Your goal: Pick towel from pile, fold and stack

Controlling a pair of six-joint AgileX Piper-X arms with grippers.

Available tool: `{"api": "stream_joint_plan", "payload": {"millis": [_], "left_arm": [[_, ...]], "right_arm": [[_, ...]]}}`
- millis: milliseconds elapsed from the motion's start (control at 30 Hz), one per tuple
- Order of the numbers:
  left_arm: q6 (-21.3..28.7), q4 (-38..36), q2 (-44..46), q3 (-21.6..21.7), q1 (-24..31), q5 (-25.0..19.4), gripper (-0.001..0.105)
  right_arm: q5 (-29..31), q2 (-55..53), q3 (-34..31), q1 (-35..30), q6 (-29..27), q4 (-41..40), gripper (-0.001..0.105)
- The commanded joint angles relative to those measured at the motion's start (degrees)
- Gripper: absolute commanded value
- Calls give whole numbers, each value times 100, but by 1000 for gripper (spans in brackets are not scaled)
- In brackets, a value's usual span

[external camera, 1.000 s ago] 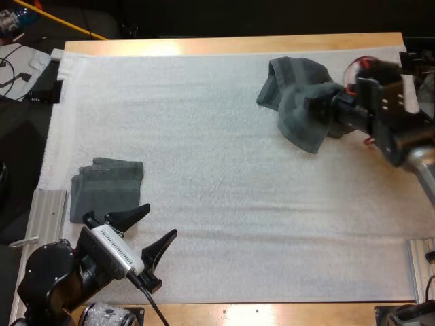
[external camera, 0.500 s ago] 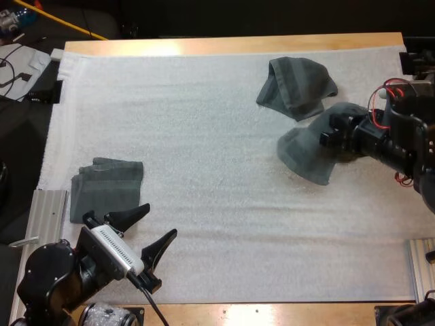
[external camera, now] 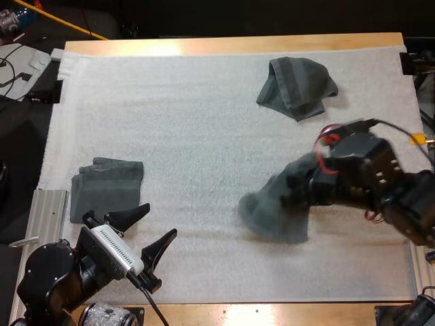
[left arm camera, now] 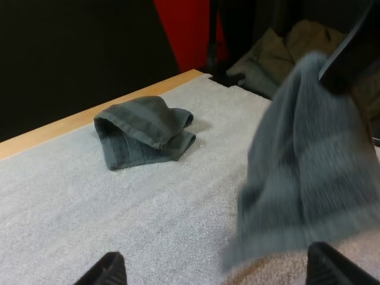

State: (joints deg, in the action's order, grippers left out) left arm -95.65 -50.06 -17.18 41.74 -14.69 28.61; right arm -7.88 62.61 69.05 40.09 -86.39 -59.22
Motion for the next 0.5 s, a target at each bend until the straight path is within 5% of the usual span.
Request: {"api": "stream_joint_plan", "payload": {"millis": [0, 267, 467], "left_arm": [[-66, 49, -10, 33, -39, 62, 61], [-52, 39, 6, 30, -18, 51, 60], [-57, 25, -1, 30, -17, 61, 61]], "right_arm": [[62, 178, -52, 410, 152, -78, 0], [414, 679, -243, 596, 209, 260, 0], [756, 1990, -267, 465, 209, 1695, 0]]}}
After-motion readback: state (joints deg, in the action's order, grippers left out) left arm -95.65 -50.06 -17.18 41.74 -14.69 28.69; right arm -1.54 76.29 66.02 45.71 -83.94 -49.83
